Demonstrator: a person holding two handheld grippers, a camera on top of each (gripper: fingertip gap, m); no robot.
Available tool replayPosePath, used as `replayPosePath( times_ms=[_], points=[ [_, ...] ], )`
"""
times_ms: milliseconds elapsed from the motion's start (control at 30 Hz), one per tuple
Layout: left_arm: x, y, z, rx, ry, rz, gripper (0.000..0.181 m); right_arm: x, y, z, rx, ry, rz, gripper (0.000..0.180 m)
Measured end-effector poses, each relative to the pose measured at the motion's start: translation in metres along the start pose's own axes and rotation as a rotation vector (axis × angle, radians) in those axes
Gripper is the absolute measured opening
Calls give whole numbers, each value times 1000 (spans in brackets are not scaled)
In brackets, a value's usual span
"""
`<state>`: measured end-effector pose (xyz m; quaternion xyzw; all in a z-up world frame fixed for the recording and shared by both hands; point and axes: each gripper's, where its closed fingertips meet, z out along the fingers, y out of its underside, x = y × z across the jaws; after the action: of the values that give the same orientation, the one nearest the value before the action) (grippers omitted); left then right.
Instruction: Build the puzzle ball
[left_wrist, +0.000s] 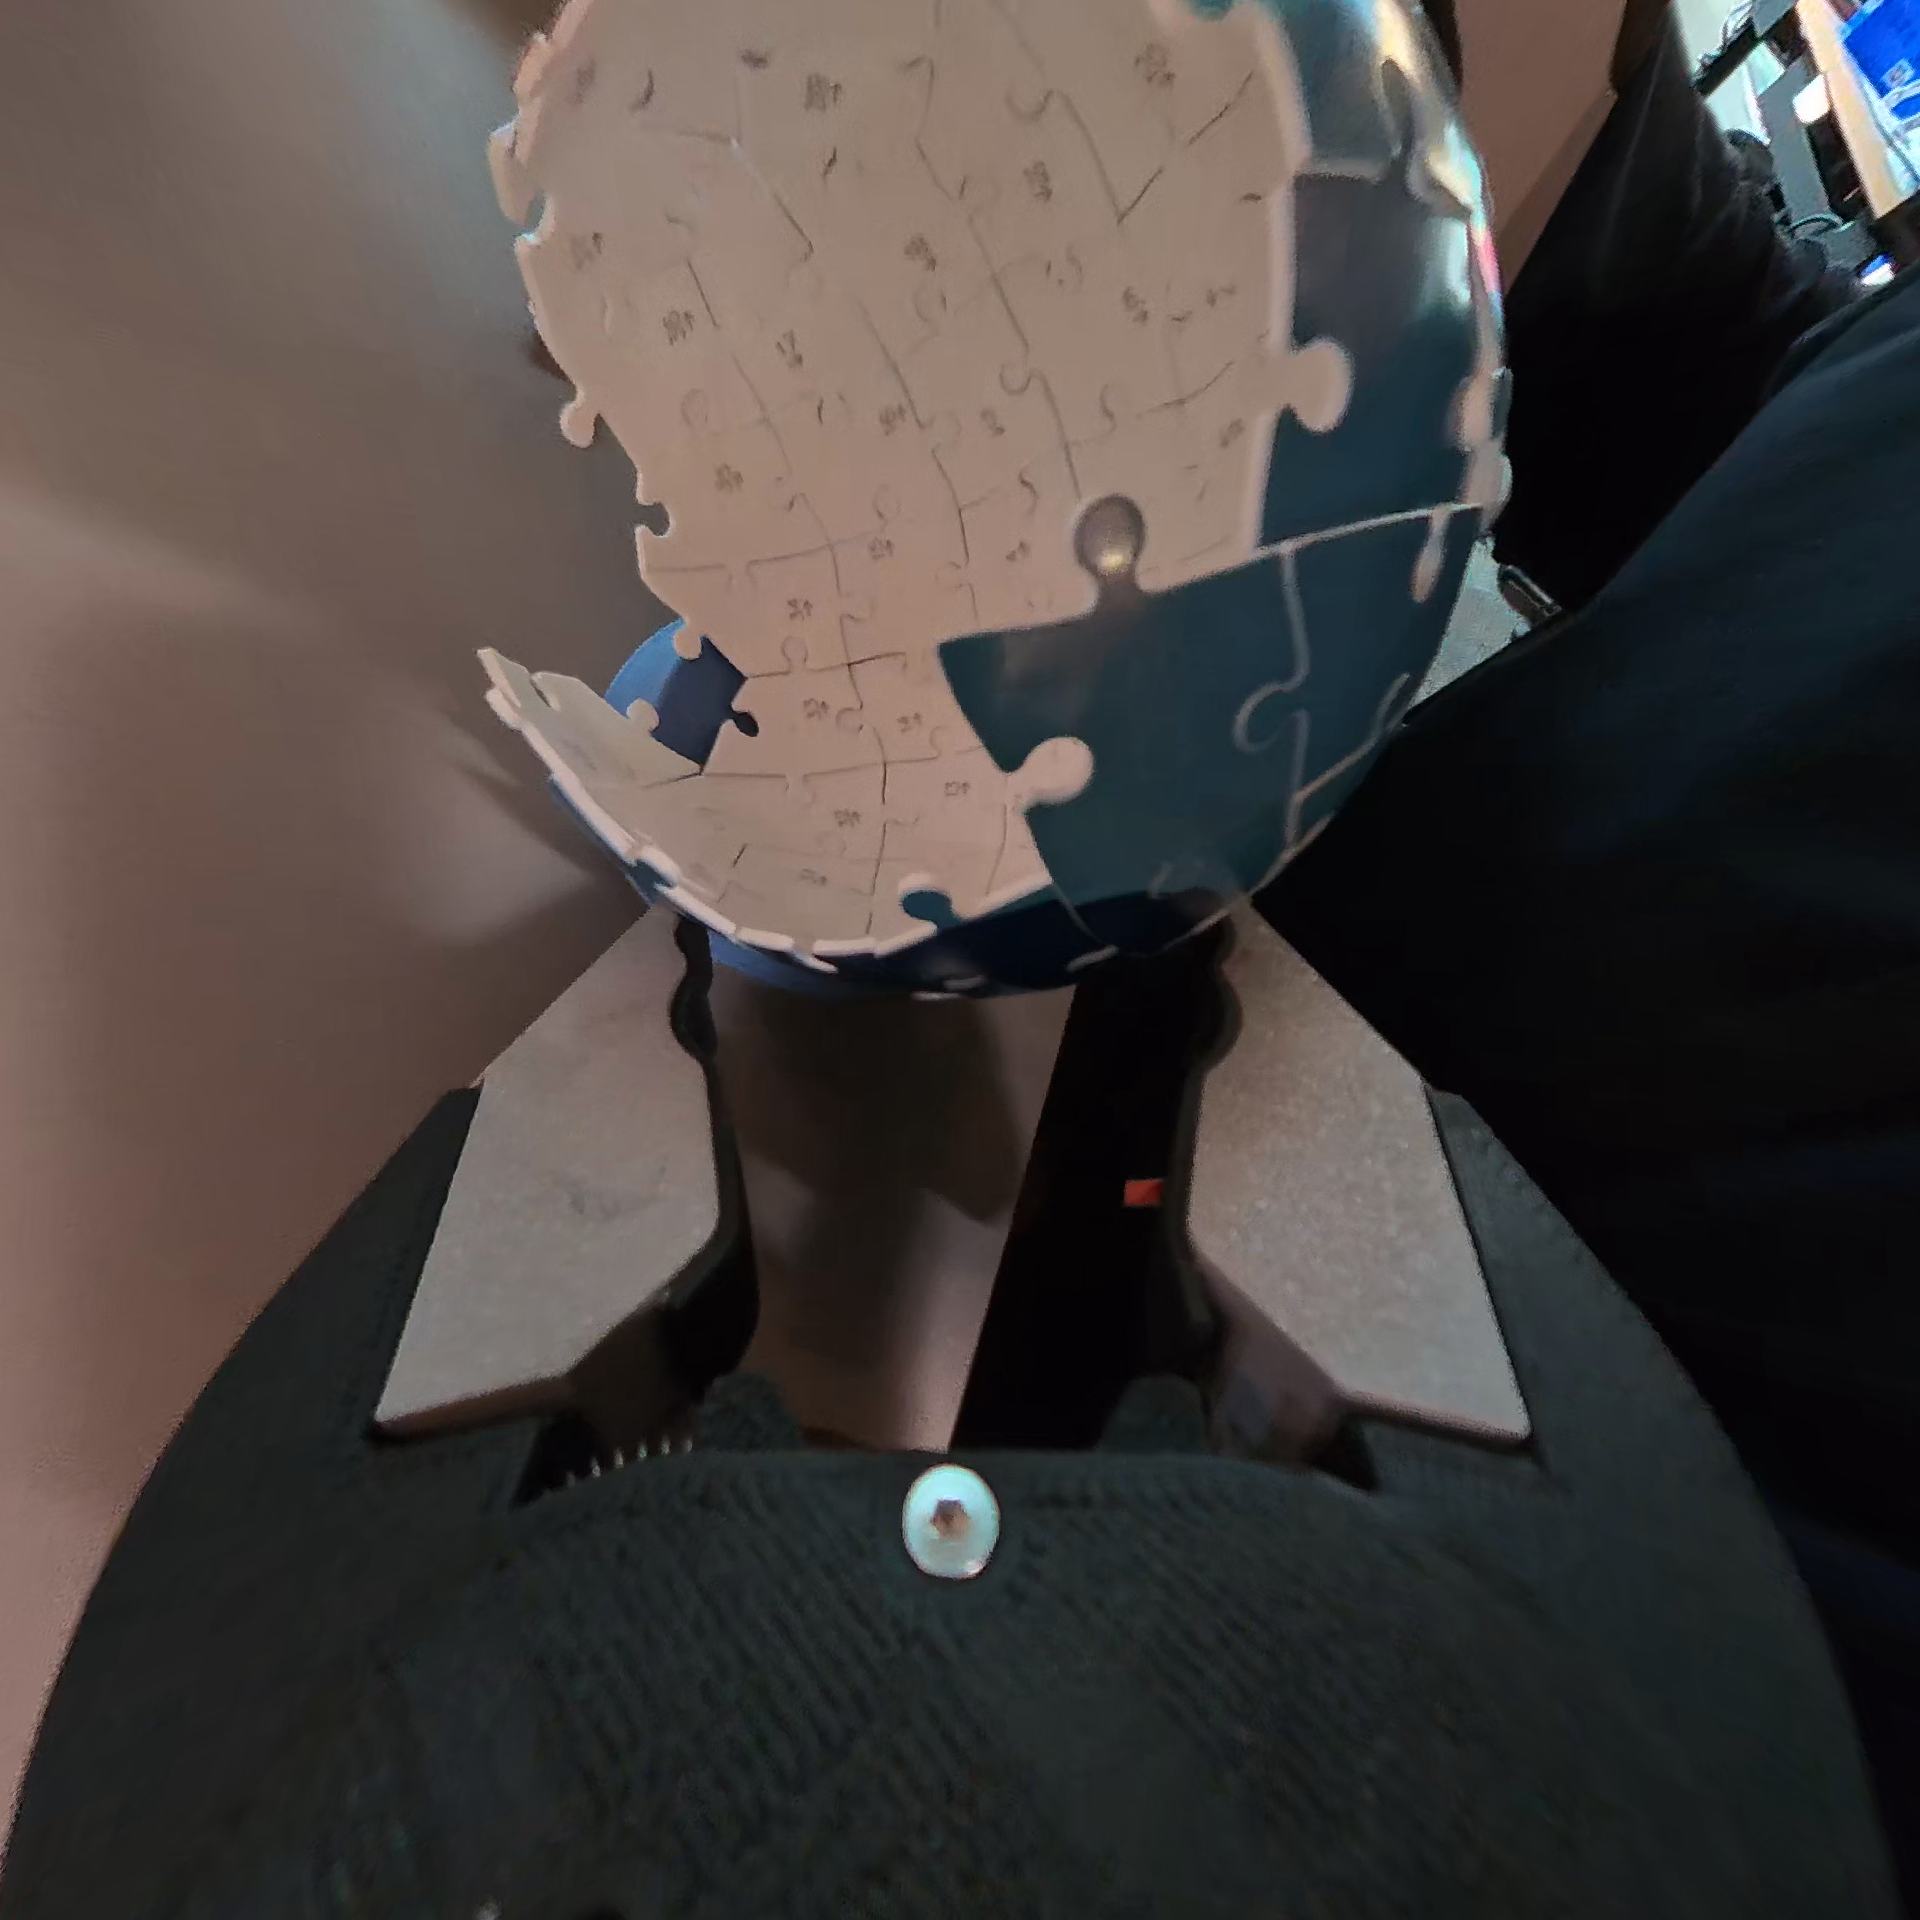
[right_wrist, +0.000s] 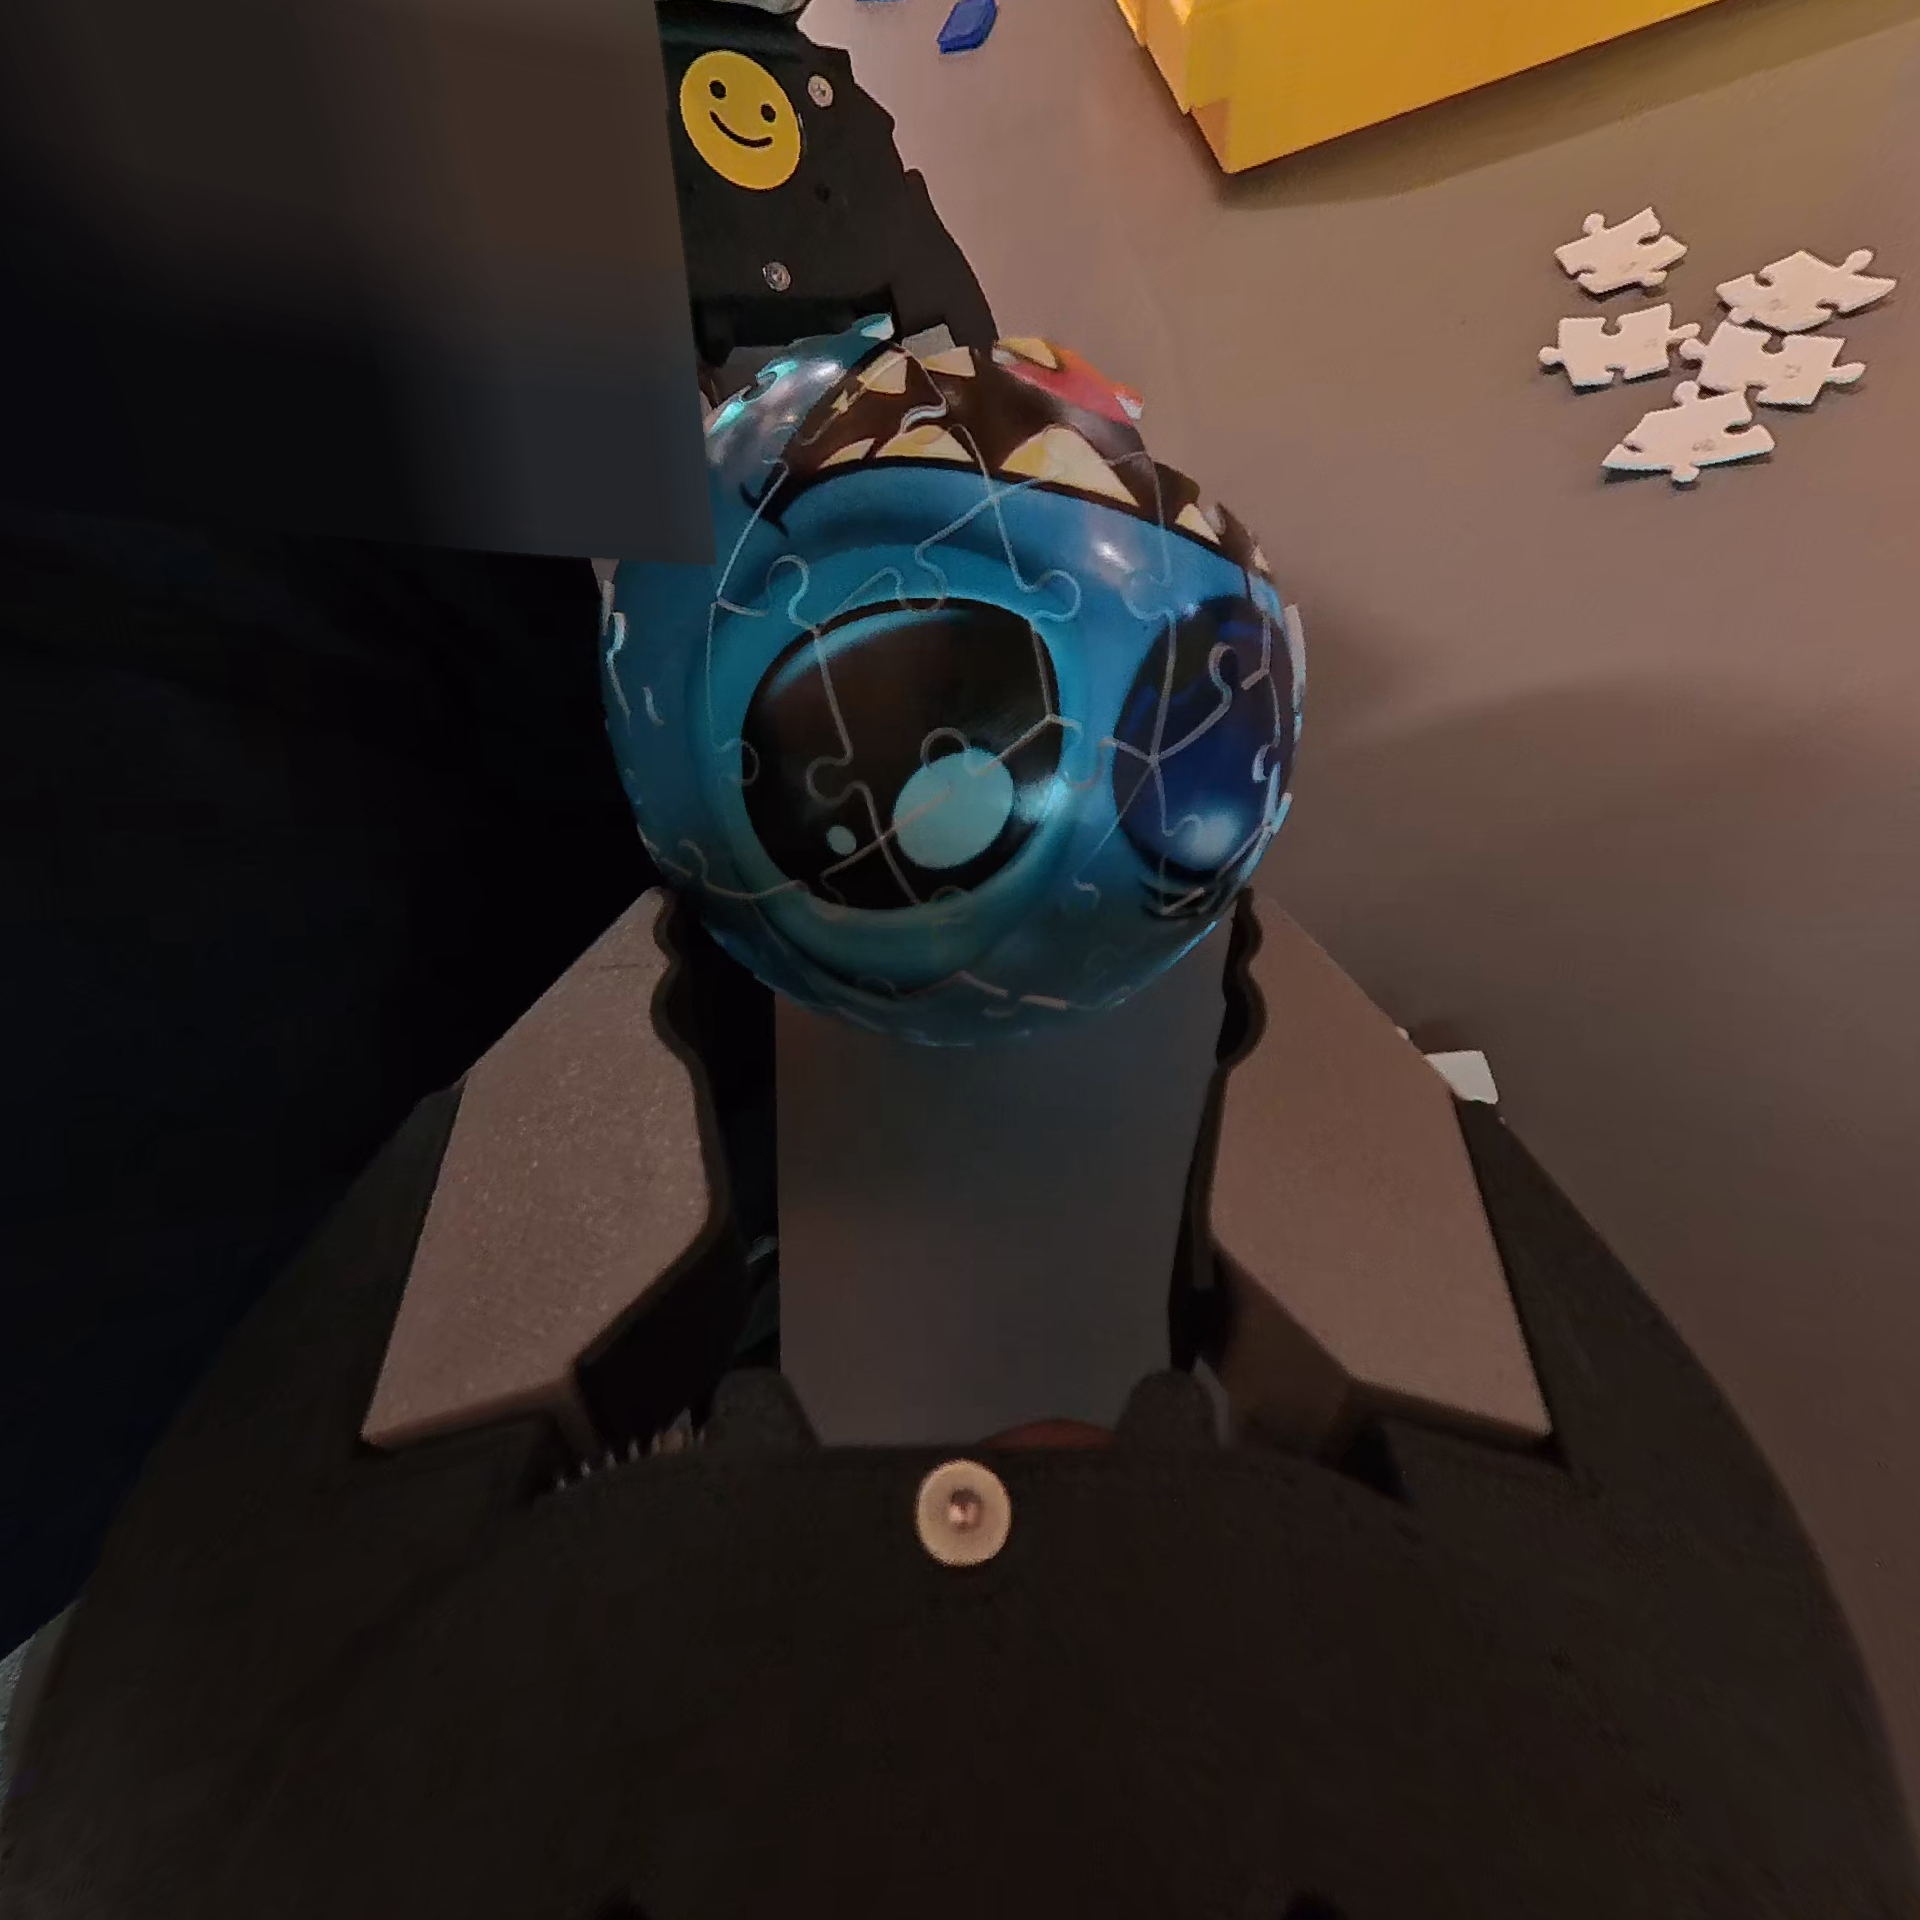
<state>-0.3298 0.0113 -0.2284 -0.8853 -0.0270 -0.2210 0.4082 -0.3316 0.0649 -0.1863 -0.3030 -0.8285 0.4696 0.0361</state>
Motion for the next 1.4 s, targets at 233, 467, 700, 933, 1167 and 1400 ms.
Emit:
replayPosePath(
  times_ms=[233, 467, 700, 933, 1167, 1400],
  points=[
    [3, -2, -1, 11, 13, -67, 91, 1, 2, -2, -9, -16, 16, 99],
    [9, -2, 0, 5, 40, -109, 92, 0, 3, -5, -13, -21, 17, 98],
    [9, -4, -4, 23, 33, -101, 92, 0, 4, -8, 6, -27, 21, 97],
    [5, -2, -8, 25, 22, -105, 91, -1, 2, -11, 12, -22, 17, 95],
    [-6, 5, -26, 36, -31, -88, 92, 5, 6, -25, 13, 33, -3, 96],
    [-32, 6, -62, 50, -78, -64, 92, 68, 13, -64, 80, 165, 128, 74]
  ],
)
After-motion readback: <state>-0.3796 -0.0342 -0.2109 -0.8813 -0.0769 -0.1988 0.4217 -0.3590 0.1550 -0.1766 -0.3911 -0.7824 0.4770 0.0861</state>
